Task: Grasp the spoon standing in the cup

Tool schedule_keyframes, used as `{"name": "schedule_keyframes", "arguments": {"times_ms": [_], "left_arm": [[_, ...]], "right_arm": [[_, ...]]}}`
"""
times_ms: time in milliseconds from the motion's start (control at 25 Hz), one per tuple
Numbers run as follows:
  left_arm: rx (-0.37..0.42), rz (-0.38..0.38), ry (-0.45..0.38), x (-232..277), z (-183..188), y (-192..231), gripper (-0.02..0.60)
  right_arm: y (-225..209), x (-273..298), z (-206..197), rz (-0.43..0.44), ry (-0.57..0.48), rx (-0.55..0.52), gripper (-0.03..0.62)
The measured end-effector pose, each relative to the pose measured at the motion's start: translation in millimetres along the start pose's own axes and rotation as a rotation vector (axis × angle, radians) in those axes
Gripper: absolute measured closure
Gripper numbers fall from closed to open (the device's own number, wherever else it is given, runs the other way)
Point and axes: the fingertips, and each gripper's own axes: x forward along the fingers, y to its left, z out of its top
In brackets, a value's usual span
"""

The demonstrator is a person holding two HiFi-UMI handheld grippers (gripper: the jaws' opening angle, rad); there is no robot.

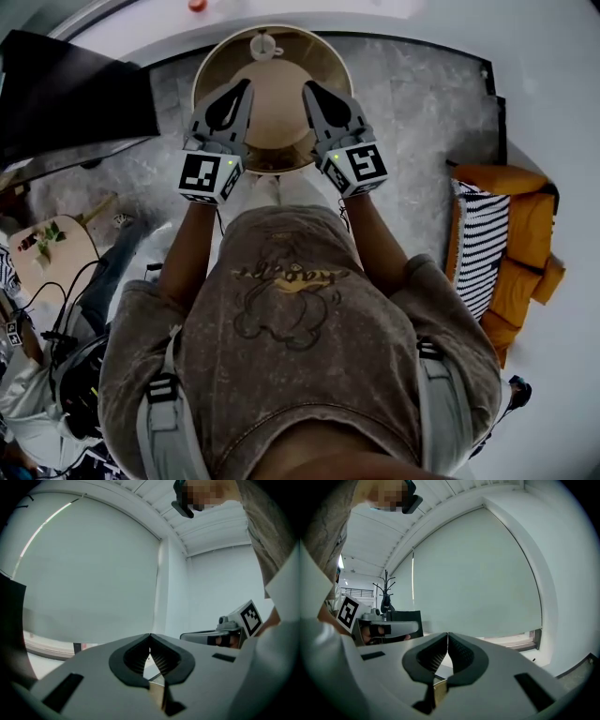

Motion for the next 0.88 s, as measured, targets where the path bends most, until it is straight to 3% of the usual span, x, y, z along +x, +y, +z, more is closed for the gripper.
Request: {"name": "schedule_keyframes", "arguments": {"times_ms": [400, 880], "left_arm": [[-0.019, 0.033, 0.008, 33, -34, 47, 0.565], [-0.03, 0.059, 0.001, 78, -80, 69, 0.565]], "right_arm": [[-17, 67, -26, 0.041, 0.025, -0.015, 0.576], [-56, 103, -62, 0.07, 0.017, -0.012, 0.576]]}}
